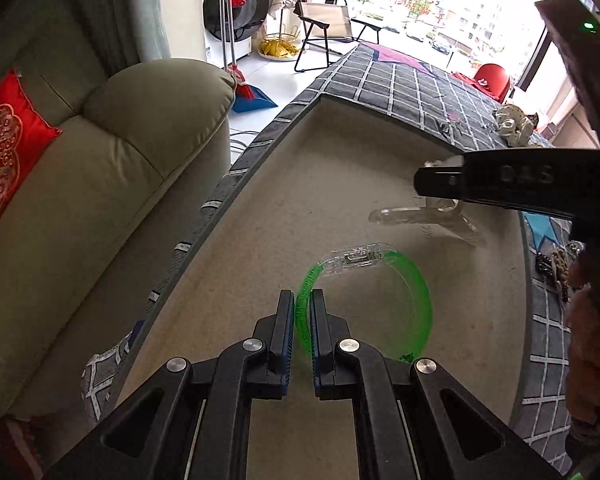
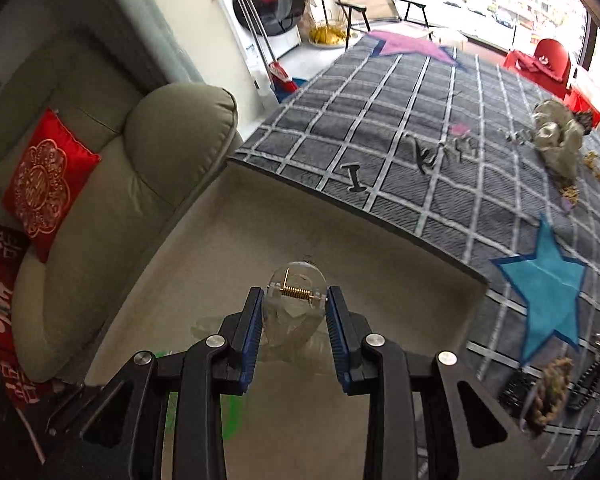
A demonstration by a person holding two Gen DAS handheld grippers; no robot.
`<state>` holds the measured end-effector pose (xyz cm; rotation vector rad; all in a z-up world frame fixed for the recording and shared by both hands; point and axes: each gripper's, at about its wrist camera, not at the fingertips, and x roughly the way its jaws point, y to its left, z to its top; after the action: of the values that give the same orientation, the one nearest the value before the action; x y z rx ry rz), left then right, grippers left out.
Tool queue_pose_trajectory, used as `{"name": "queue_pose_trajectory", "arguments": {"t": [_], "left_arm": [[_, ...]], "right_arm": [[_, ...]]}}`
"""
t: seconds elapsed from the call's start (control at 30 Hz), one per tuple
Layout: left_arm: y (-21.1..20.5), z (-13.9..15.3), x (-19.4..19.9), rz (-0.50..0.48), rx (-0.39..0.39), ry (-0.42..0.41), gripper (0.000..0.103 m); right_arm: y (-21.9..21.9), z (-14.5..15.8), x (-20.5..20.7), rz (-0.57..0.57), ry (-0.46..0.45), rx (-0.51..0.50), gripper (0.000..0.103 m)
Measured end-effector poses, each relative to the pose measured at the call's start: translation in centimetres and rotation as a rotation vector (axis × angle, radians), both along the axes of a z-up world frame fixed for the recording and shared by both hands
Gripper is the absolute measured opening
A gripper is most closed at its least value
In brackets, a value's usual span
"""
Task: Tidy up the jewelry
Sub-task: 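Carry the bangle and clip into the white box and open both tools, then move both open tools back over the jewelry on the bedspread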
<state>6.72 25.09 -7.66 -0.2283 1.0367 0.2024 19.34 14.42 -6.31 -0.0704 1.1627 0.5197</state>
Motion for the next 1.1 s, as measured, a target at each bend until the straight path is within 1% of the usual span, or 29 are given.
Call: {"name": "queue_pose_trajectory", "arguments": {"t": [0.23,0.43,0.5,0.57,0.6,0.63,0.67,0.7,0.73,0.77,0.83,1.0,1.03,1.07,1.1], "left_arm": [[-0.1,-0.3,0.2,0.003,0.033,0.018,0.010],[-0.5,0.2,0.2,-0.007,0.075,0.014,0.010],[-0.7,0.5,0.1,-0.009,0.097,0.007,0.010],[-0.9,0.7,0.2,-0.015,0.112,-0.002,0.010],[-0.9,0.7,0.2,-0.021,0.110,-0.003,0.010],[-1.0,0.8,0.2,-0.028,0.106,-0.002,0.020],[-1.0,0.9,0.2,-0.031,0.104,-0.003,0.037],[-1.1,1.1,0.0,-0.028,0.107,-0.010,0.082],[-1.2,1.4,-0.2,-0.018,0.121,-0.028,0.103],[-1.5,1.8,-0.5,-0.018,0.142,-0.052,0.103],[-2.1,2.4,-0.6,-0.041,0.165,-0.060,0.103],[-2.8,3.3,-1.1,-0.041,0.156,-0.069,0.103],[-3.0,3.5,-1.3,-0.038,0.158,-0.074,0.103],[-3.2,3.7,-1.5,-0.036,0.162,-0.077,0.103],[-3.5,3.9,-1.6,-0.039,0.167,-0.079,0.103]], "right_arm": [[0.4,-1.7,0.9,-0.017,0.028,-0.014,0.034],[0.4,-1.6,1.2,-0.019,0.024,-0.004,0.035],[0.0,-1.1,1.1,-0.027,0.021,0.013,0.040],[-0.4,-0.4,1.1,-0.034,0.012,0.028,0.055],[-0.6,0.0,1.0,-0.036,0.006,0.037,0.057],[-0.8,0.4,0.9,-0.035,0.001,0.049,0.059],[-1.1,1.0,0.7,-0.031,-0.007,0.058,0.060],[-1.2,1.4,0.5,-0.030,-0.017,0.061,0.060],[-1.6,1.9,0.3,-0.038,-0.029,0.064,0.061],[-2.0,2.3,0.2,-0.045,-0.032,0.072,0.062],[-3.0,2.9,-0.1,-0.062,-0.034,0.094,0.064],[-5.7,3.9,-1.5,-0.099,-0.037,0.130,0.067],[-6.5,4.1,-1.9,-0.109,-0.039,0.140,0.068],[-7.1,4.3,-2.2,-0.116,-0.039,0.147,0.073],[-7.7,4.6,-2.5,-0.124,-0.038,0.157,0.075]]}}
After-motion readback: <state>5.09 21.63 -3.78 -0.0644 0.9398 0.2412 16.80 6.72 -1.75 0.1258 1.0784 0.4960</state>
